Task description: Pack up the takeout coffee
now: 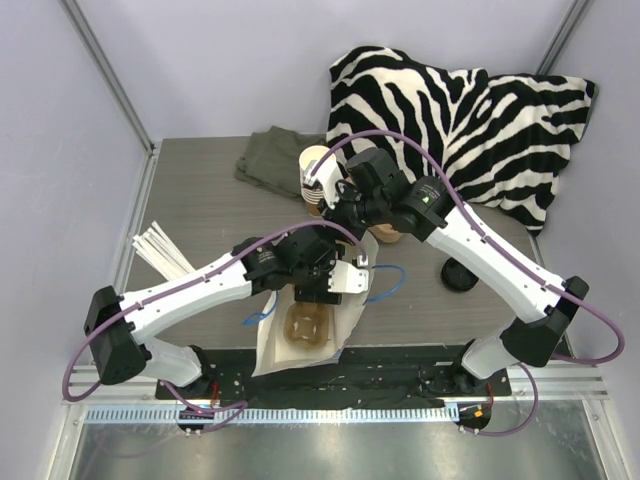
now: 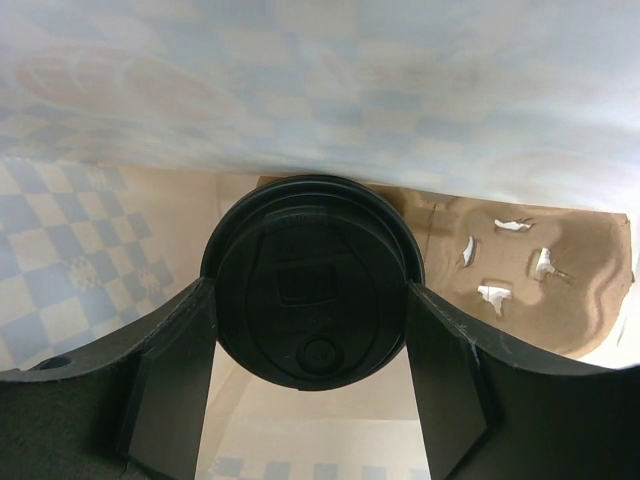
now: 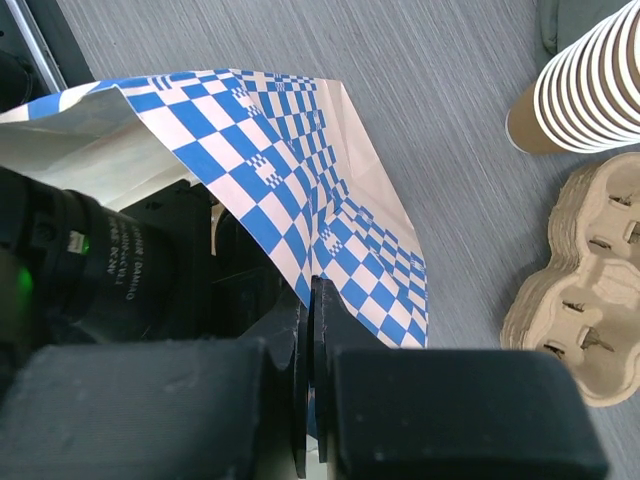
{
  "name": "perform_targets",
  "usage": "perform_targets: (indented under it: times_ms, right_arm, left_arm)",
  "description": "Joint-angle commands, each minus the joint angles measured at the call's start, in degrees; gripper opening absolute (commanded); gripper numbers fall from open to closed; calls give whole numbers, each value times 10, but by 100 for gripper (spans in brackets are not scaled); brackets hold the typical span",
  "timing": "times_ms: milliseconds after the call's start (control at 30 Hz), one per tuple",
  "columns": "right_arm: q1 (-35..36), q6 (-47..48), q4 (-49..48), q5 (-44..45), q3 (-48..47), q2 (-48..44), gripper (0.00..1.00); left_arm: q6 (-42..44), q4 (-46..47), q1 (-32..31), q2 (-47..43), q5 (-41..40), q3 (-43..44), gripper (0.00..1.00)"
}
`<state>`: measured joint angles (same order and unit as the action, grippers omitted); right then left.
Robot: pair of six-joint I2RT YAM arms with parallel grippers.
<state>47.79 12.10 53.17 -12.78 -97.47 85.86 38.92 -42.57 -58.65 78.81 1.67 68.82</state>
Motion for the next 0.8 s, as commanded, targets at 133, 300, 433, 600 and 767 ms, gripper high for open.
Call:
perform_targets:
  times_ms: [133, 300, 433, 600, 767]
  right_arm:
    - [-2, 17, -3, -18, -4, 4, 1]
    - [-7, 20, 0, -20, -10, 11, 1]
    - [-11, 21, 3, -22, -14, 18, 1]
    - [-18, 26, 2, -21, -16, 22, 1]
    - [-23, 31, 2, -22, -18, 22, 1]
  left_arm:
    - [-15, 20, 33, 23, 32, 1, 25]
    - [-16, 11, 42, 36, 50, 4, 24]
    - [-17, -1, 42, 28, 64, 17, 24]
    - [-15, -21, 42, 28, 71, 43, 23]
    - [-17, -27, 42, 27, 67, 53, 23]
